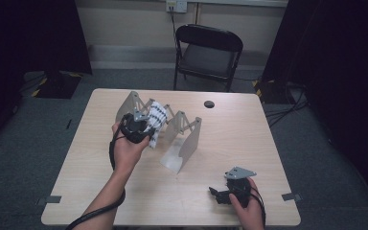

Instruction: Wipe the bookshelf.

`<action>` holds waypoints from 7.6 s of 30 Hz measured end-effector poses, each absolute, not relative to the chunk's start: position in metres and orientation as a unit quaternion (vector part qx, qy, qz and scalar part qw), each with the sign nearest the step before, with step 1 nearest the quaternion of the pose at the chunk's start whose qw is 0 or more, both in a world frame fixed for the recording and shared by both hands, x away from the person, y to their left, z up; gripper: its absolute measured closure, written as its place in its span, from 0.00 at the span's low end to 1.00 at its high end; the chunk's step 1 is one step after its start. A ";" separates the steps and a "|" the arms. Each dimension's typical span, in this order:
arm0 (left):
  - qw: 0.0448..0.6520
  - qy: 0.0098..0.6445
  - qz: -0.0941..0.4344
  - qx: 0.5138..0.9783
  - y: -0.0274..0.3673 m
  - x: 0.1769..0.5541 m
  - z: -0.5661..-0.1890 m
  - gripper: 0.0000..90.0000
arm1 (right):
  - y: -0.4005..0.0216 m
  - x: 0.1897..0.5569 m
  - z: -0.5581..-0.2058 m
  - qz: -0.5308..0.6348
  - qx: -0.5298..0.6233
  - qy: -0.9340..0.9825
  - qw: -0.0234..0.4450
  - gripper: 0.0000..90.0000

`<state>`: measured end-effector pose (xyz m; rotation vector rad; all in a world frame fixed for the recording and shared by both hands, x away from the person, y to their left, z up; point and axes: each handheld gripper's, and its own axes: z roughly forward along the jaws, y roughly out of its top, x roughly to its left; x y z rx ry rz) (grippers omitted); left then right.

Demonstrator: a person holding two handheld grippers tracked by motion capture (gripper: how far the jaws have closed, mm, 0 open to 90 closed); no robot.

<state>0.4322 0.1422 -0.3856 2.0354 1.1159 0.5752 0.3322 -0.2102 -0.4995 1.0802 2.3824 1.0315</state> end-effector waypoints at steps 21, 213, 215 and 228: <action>0.330 0.455 0.175 0.808 0.137 0.430 -0.456 0.82 | -0.210 0.332 -0.500 0.362 0.378 0.836 0.164 0.13; 0.331 0.498 0.187 0.779 0.206 0.383 -0.472 0.56 | -0.207 0.333 -0.500 0.362 0.378 0.836 0.164 0.13; 0.333 0.498 0.186 0.779 0.205 0.381 -0.472 0.56 | -0.207 0.333 -0.500 0.362 0.378 0.836 0.164 0.13; 0.323 0.492 0.175 0.789 0.198 0.378 -0.475 0.60 | -0.207 0.333 -0.500 0.363 0.377 0.837 0.164 0.13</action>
